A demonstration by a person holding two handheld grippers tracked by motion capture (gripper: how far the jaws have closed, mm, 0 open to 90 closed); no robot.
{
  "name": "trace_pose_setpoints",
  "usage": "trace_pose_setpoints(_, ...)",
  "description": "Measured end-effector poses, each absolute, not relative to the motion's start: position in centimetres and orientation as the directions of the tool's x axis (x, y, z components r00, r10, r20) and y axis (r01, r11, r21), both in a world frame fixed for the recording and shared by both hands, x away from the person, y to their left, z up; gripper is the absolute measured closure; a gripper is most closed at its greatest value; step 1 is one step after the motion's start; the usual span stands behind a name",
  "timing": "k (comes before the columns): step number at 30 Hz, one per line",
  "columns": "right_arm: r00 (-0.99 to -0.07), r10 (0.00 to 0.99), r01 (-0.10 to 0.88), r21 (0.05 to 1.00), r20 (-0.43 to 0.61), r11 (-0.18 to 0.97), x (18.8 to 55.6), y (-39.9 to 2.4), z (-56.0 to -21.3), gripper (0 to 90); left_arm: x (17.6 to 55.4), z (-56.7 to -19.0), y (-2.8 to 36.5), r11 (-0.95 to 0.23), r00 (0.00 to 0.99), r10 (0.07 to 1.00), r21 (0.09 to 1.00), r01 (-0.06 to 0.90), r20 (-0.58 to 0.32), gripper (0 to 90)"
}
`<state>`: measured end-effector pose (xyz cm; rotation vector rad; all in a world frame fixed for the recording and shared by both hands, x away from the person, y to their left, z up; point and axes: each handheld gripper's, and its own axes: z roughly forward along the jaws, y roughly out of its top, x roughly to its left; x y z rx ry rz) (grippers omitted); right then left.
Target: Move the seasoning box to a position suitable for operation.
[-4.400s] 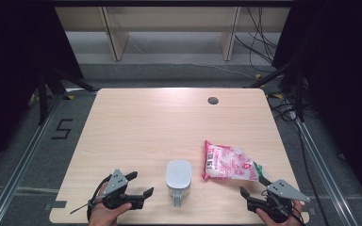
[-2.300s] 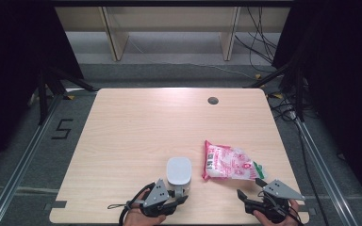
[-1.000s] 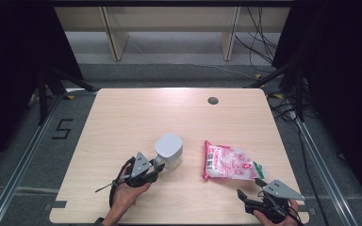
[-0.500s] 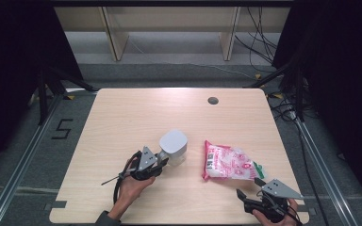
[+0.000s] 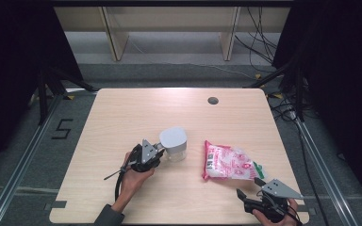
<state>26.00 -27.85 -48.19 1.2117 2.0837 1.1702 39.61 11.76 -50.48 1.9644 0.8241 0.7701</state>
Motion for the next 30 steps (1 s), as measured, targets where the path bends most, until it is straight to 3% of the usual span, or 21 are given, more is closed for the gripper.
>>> trace_pose_setpoints(2,-0.507,0.861,0.477,0.844,0.035,0.246,26.0,-27.8,-48.2,22.7,40.2,-50.6,12.1,-0.396,0.596,0.783,0.883,0.253,0.18,68.0)
trace_pose_setpoints(3,-0.512,0.859,0.47,0.846,0.028,0.253,26.0,-27.9,-48.3,22.8,40.3,-50.9,12.0,-0.31,0.578,0.812,0.897,0.315,0.078,68.7)
trace_pose_setpoints(5,-0.51,0.86,0.471,0.845,0.028,0.252,26.0,-27.9,-48.2,22.6,40.6,-51.1,12.1,-0.286,0.579,0.814,0.902,0.324,0.05,70.0)
trace_pose_setpoints(18,-0.52,0.853,0.468,0.85,0.041,0.244,26.0,-27.9,-48.3,22.8,40.5,-51.4,10.8,-0.29,0.672,0.74,0.916,0.278,0.031,70.2)
trace_pose_setpoints(30,-0.527,0.848,0.466,0.852,0.051,0.239,26.1,-28.0,-48.4,22.5,40.8,-51.2,10.3,-0.303,0.673,0.738,0.911,0.279,0.04,70.5)
